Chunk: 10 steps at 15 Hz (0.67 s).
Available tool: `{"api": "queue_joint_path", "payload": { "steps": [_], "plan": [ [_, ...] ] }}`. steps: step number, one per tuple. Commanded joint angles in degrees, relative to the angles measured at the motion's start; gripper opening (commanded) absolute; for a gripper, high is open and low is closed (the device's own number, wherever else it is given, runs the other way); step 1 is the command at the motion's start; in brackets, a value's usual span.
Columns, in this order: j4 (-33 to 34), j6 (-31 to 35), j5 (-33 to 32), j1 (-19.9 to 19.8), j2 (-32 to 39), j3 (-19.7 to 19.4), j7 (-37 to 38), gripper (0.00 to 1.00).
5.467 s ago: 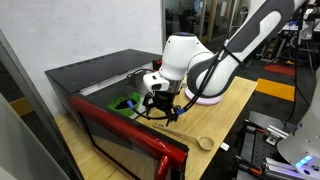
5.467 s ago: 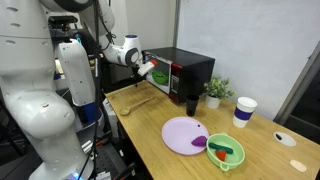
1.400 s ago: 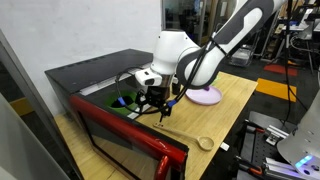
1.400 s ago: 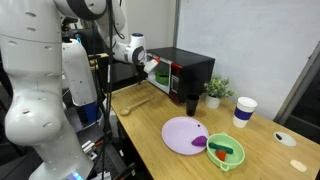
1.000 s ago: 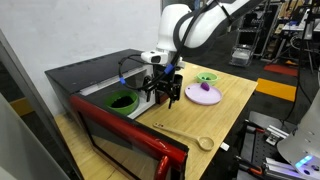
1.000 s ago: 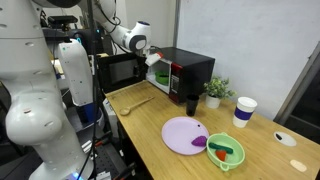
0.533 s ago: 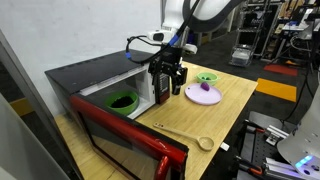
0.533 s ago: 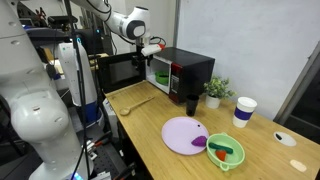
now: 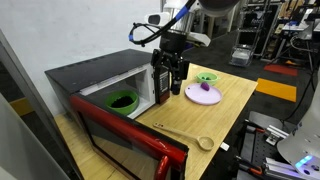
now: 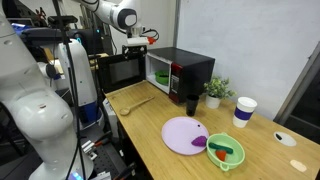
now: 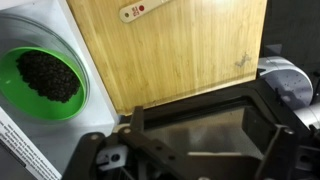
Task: Open the microwave door, place the dark green bowl in it, then close the microwave door
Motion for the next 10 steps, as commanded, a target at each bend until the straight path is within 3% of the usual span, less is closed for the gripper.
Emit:
{"api": "queue_joint_path", "payload": {
  "steps": [1,10],
  "plan": [
    [0.5,-0.6,0.5,2.1,-0.2,-1.8,2.6,1.0],
    [1.4,-1.2,1.5,2.6,-0.4,-2.0,6.4,1.0]
  ]
}}
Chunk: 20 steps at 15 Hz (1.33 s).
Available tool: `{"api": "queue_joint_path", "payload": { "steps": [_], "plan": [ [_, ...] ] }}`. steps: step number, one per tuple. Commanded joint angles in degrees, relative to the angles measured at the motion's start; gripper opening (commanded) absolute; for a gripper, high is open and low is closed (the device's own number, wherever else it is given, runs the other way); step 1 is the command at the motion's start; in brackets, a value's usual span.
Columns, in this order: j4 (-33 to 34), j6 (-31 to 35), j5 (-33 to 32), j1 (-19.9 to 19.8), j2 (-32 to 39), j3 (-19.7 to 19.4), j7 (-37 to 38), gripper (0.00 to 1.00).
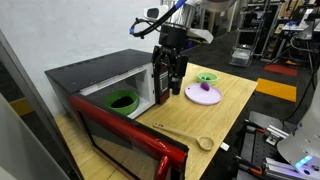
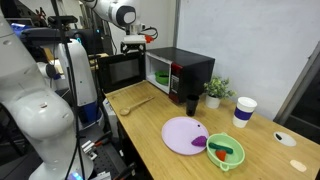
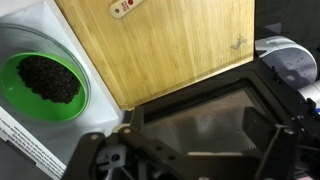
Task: Open the microwave door, place the dark green bowl in it, then close the microwave door
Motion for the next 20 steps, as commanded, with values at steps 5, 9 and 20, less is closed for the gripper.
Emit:
{"api": "queue_joint_path", "payload": {
  "steps": [5,9,20],
  "plan": [
    [2.5,0.5,0.8,4.0,0.0,0.0,7.1,1.0],
    [3.6,2.5,1.2,6.4,0.2,0.8,12.5,1.0],
    [5.9,10.8,12.2,11.9,2.7,1.4,7.3,1.0]
  ]
}}
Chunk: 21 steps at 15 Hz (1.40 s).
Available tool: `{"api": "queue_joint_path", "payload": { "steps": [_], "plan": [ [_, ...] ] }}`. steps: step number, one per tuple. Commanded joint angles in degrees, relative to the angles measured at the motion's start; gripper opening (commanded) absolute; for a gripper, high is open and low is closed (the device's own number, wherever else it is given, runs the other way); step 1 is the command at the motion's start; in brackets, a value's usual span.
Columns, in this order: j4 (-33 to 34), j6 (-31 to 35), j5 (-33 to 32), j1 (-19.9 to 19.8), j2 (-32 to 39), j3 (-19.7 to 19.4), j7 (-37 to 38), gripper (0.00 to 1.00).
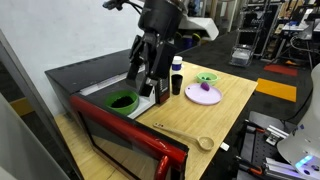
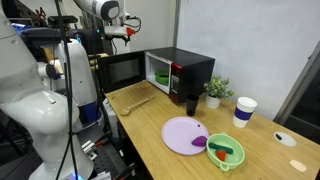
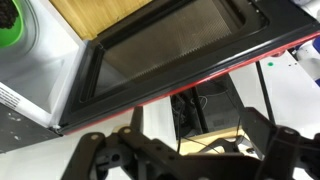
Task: Open the microwave door, place the dark green bowl in it, then close the microwave door
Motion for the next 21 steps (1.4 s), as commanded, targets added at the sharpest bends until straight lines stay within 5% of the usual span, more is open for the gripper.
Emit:
{"api": "queue_joint_path", "payload": {
  "steps": [1,12,21],
  "plan": [
    [1.7,2.8,5.6,1.4,2.3,0.4,-5.5,1.0],
    [4.5,8.2,21.8,1.7,9.1,3.8,-28.1,1.0],
    [4.6,8.7,21.7,1.2,11.7,5.7,-36.7,1.0]
  ]
}}
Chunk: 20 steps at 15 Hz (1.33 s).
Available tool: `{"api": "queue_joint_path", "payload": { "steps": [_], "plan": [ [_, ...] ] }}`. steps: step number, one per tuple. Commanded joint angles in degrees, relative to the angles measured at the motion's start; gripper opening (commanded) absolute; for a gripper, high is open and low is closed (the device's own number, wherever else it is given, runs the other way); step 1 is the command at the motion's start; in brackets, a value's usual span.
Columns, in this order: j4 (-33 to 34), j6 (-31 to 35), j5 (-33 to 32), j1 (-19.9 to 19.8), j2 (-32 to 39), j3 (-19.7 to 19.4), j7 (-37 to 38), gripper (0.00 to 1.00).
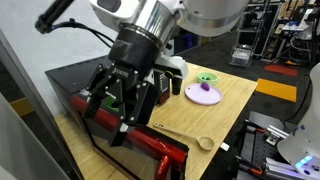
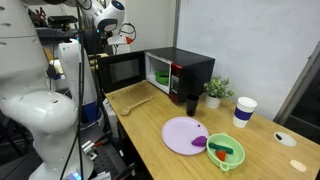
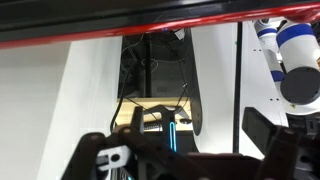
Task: Open the microwave door, place the dark green bowl in it, then close the microwave door
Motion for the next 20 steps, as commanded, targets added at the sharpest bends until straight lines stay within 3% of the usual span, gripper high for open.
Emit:
{"api": "queue_joint_path", "payload": {
  "steps": [1,13,20],
  "plan": [
    [0.3,0.9,-0.2,-1.2,1.4,1.5,-4.1,1.0],
    [-3.5,3.8,-1.6,-1.6,3.6,2.3,-11.1,1.0],
    [-4.7,5.0,-10.2,-2.6,2.3,2.0,-15.9,1.0]
  ]
}}
